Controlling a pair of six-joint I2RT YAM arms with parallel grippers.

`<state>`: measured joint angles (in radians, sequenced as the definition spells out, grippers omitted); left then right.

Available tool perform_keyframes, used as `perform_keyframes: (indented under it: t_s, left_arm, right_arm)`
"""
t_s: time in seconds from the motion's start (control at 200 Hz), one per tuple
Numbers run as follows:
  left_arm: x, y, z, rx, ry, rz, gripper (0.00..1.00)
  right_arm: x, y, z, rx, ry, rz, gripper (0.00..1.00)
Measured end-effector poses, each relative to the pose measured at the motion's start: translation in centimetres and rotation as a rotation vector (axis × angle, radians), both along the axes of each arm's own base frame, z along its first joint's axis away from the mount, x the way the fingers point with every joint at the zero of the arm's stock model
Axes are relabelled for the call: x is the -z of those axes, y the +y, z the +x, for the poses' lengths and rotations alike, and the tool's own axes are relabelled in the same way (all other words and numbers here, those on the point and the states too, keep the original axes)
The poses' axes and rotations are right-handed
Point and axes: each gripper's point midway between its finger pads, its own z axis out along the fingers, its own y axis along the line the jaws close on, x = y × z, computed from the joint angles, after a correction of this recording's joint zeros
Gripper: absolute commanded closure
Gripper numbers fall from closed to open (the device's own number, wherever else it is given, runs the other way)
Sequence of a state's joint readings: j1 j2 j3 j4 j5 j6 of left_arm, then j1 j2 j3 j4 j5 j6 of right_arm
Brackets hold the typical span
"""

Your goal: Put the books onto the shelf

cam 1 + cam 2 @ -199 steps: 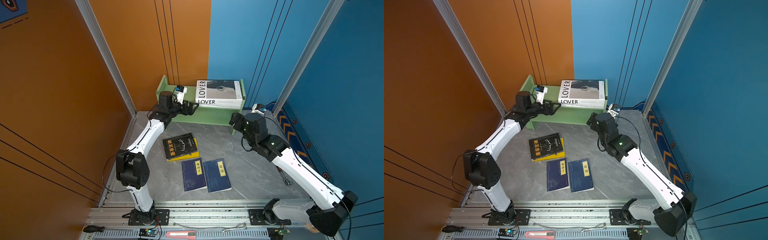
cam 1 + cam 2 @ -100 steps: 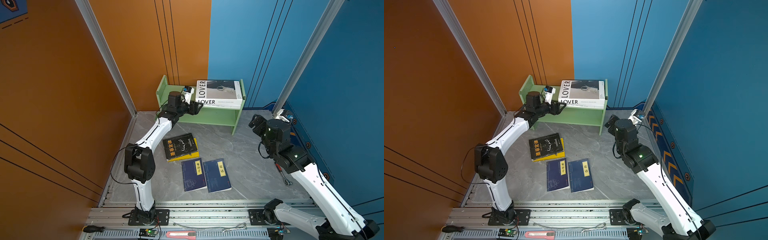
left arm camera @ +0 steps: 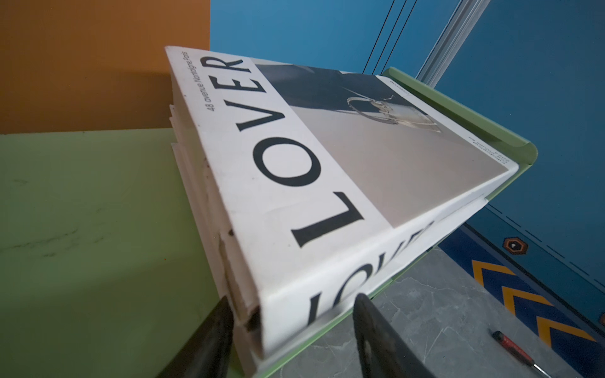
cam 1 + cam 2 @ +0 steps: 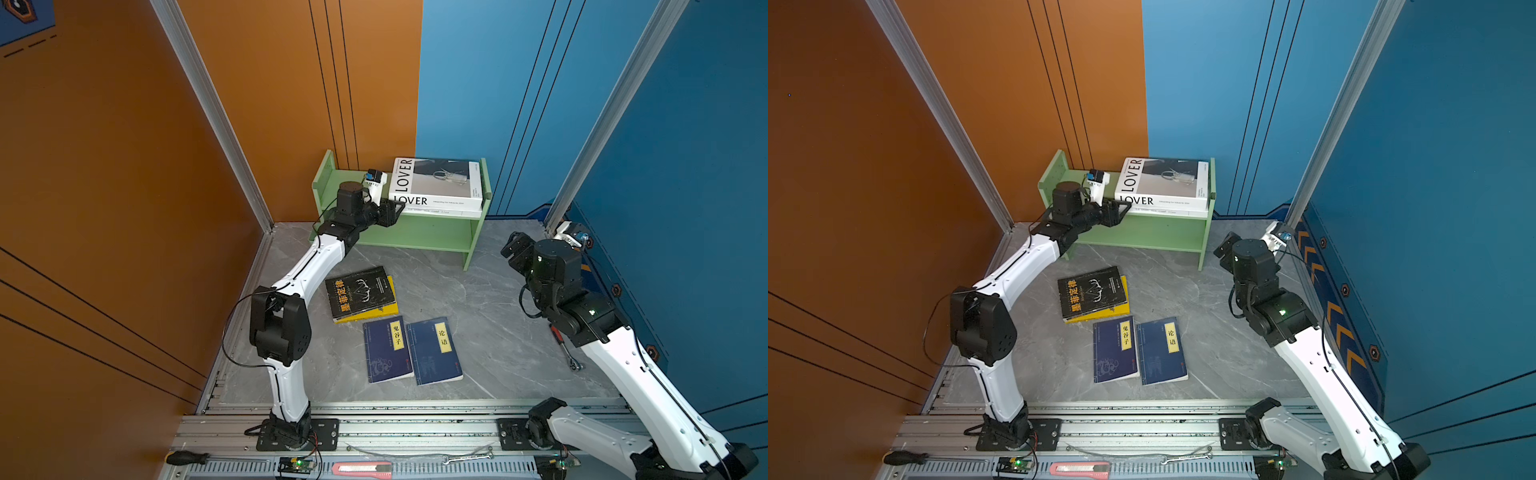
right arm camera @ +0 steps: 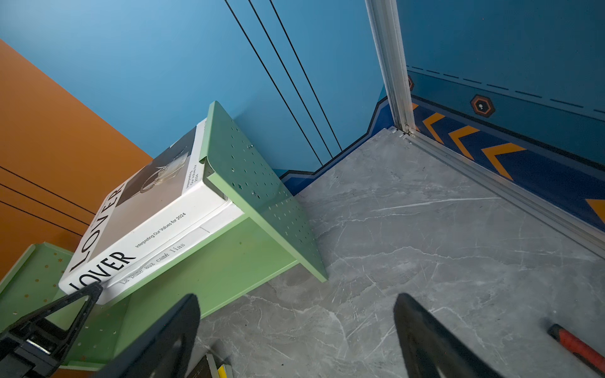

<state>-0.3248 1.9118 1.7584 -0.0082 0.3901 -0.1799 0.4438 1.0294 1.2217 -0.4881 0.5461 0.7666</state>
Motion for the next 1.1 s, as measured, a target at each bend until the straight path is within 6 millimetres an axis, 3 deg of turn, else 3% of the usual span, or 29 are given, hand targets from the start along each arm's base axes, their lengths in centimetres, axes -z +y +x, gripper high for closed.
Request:
perform_keyframes:
  t_s: [0.235,0.33,0.451,0.491,0.711,0.906,1.102]
  left_arm:
    - [0.8,-0.4,-0.6,-0.007,0.012,0.018,0.23]
    - [0.7,0.0,-1.8,-0.016,0.015,0.025,0.18]
    - [-0.8,1.2,-4.1,-0.034,-0.011,0.031,0.15]
    - [-1.5,1.7,-5.0,-0.042,-0.021,0.030,0.08]
    - [-4.9,5.2,-9.8,-0.087,-0.083,0.004,0.06]
    - [-3.7,9.1,-10.4,-0.147,-0.023,-0.051,0.05]
    - [-3.7,10.5,-10.2,-0.150,0.032,-0.134,0.04]
  right_arm:
    - [1.3,0.6,0.5,-0.024,0.035,-0.003,0.05]
    - [2.0,1.2,1.0,-0.043,0.050,0.000,0.05]
    - [2.7,2.7,1.8,-0.072,0.061,0.004,0.05]
    - [3.0,3.4,2.1,-0.087,0.066,0.004,0.05]
    - [5.5,7.1,3.9,-0.160,0.115,-0.010,0.05]
    - [6.5,10.5,5.2,-0.225,0.127,-0.012,0.05]
    - [6.3,13.6,5.7,-0.281,0.102,-0.001,0.04]
